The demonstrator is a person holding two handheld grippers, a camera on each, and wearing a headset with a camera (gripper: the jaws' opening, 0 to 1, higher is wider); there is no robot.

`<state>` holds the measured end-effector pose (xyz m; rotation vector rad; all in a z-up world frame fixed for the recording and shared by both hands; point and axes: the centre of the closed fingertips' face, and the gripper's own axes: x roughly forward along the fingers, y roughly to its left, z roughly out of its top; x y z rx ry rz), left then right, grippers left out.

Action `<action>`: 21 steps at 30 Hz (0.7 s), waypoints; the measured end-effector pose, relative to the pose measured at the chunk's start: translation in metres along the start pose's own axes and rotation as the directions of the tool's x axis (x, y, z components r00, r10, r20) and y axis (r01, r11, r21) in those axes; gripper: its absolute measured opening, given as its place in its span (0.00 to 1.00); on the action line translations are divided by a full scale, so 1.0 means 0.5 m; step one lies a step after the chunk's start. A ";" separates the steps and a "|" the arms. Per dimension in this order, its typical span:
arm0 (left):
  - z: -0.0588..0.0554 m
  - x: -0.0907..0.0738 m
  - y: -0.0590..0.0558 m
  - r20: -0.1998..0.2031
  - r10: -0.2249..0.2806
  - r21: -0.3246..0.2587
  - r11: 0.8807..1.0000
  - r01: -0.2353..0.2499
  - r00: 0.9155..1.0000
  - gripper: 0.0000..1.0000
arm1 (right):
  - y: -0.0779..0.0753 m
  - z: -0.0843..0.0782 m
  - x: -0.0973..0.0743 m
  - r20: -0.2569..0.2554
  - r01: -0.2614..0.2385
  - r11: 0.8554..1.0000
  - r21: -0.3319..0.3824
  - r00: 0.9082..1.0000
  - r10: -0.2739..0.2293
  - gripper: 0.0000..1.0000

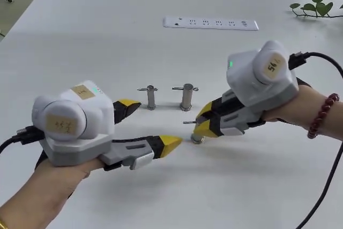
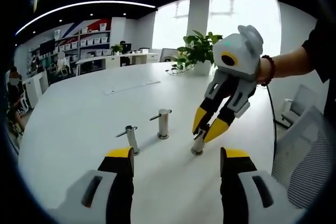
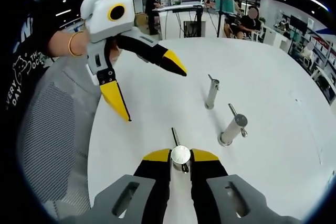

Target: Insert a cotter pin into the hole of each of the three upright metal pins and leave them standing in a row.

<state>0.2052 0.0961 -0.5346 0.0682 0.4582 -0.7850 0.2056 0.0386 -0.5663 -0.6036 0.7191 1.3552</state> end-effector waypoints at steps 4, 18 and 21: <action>-0.002 -0.003 0.005 -0.003 0.014 0.007 1.000 -0.014 1.000 0.69 | 0.000 -0.004 -0.002 -0.006 -0.003 1.000 -0.008 1.000 0.003 0.08; -0.007 -0.003 0.019 0.004 0.045 0.015 0.999 -0.045 0.999 0.80 | -0.030 -0.011 -0.021 -0.021 0.028 1.000 -0.006 0.999 -0.028 0.08; -0.009 -0.003 0.020 0.005 0.052 0.008 0.999 -0.052 0.999 0.83 | -0.040 -0.016 -0.025 -0.025 0.035 0.999 -0.007 0.999 -0.035 0.08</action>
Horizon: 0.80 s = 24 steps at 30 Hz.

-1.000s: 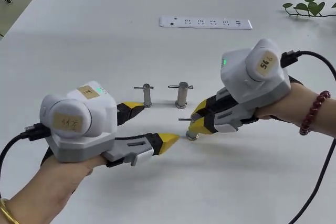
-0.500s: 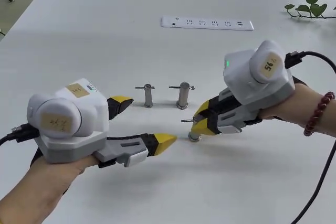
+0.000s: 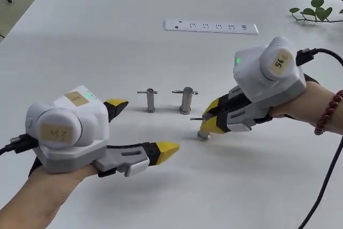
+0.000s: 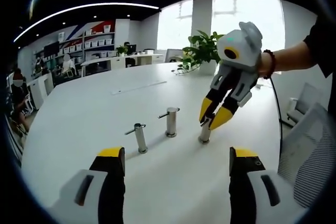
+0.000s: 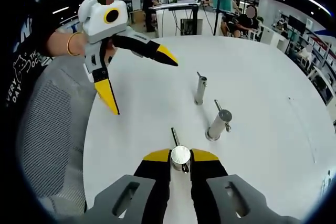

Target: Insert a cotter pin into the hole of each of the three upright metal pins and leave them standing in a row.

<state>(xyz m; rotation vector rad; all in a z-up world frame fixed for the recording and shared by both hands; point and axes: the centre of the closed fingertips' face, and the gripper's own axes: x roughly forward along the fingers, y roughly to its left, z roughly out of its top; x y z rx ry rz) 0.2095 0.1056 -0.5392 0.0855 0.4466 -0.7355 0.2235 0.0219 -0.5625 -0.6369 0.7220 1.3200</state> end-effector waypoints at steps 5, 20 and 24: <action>-0.001 0.001 -0.002 0.002 -0.002 0.000 1.000 0.002 1.000 0.88 | -0.019 -0.006 -0.012 -0.001 0.018 1.000 0.010 1.000 -0.018 0.08; -0.001 0.004 0.007 0.006 0.005 -0.011 1.000 -0.005 1.000 0.98 | -0.079 -0.023 -0.030 -0.014 0.061 0.998 0.022 0.998 -0.061 0.08; -0.001 0.004 0.006 0.007 0.000 -0.017 1.000 0.000 1.000 0.99 | -0.087 -0.026 -0.030 -0.017 0.065 0.998 0.024 0.998 -0.065 0.08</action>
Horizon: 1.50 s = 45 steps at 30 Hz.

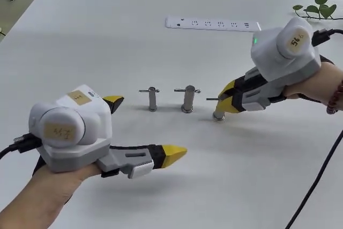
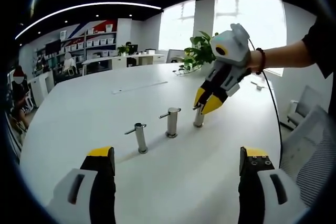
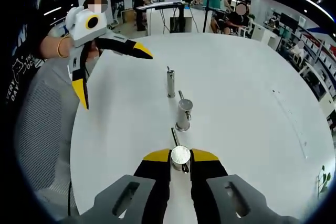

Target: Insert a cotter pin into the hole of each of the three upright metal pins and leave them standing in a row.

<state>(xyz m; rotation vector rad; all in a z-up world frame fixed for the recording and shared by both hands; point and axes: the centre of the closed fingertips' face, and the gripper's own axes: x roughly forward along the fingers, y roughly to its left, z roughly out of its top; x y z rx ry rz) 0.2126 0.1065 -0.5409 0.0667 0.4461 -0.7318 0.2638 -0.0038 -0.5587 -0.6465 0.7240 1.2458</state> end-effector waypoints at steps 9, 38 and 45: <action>0.001 0.000 0.005 0.003 0.004 -0.002 1.000 -0.004 1.000 0.99 | -0.021 -0.012 0.003 -0.013 0.007 1.000 0.007 1.000 -0.007 0.08; -0.005 0.001 -0.001 -0.017 -0.006 0.006 1.000 0.006 1.000 0.97 | -0.060 -0.024 0.010 -0.001 -0.029 1.000 -0.005 1.000 0.029 0.19; -0.004 -0.001 0.008 -0.016 0.008 -0.006 1.000 -0.008 1.000 0.95 | -0.075 -0.007 -0.008 0.058 0.061 0.996 0.070 0.996 -0.065 0.31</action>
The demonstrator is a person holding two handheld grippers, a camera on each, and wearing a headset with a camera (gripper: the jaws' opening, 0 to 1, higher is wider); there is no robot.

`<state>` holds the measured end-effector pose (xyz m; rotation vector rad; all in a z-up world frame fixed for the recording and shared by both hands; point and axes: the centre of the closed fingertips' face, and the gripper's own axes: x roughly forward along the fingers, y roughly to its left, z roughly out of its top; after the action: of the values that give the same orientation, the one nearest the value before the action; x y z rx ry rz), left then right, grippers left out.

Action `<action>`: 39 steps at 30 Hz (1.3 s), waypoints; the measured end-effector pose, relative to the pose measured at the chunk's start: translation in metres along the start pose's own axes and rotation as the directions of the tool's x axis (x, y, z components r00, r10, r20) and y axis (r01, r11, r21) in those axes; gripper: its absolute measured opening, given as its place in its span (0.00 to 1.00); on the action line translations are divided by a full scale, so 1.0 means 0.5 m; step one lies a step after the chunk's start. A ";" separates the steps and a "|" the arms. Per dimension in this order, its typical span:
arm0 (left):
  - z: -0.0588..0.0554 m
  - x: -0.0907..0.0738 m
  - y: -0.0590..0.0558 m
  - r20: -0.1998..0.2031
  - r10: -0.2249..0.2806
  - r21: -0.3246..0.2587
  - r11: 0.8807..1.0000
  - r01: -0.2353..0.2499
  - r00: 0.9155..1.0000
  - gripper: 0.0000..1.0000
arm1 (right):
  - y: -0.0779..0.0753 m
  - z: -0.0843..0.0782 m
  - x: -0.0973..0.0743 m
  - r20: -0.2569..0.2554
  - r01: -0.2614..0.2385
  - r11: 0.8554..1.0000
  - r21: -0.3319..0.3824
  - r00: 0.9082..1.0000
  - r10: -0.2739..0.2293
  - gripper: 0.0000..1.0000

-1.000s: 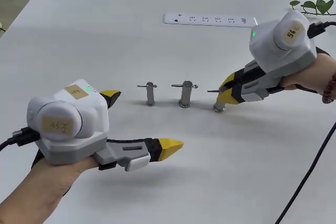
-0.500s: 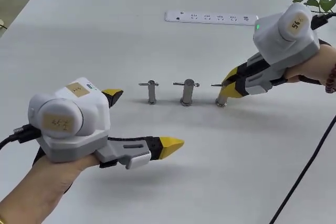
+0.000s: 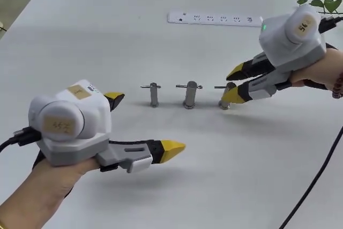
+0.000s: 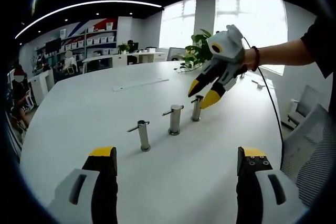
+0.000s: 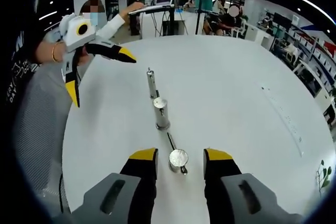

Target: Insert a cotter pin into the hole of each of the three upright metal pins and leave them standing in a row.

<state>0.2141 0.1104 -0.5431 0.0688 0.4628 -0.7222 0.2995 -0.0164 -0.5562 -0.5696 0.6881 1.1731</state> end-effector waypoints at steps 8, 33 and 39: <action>0.008 -0.009 0.019 0.002 0.046 -0.011 0.999 -0.046 0.999 0.85 | 0.026 0.012 -0.032 0.095 0.081 0.984 0.161 0.991 -0.097 0.41; 0.041 0.001 0.055 0.011 0.176 -0.105 0.979 -0.174 0.984 0.69 | 0.085 0.046 -0.049 0.183 0.246 0.845 0.474 0.912 -0.368 0.58; 0.040 0.004 0.062 -0.006 0.193 -0.121 0.974 -0.193 0.981 0.68 | 0.093 0.030 -0.044 0.149 0.289 0.820 0.495 0.901 -0.408 0.59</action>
<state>0.2435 0.1282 -0.5292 -0.0021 0.4864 -0.5020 0.2530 -0.0061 -0.5320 -0.1264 0.5863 0.6777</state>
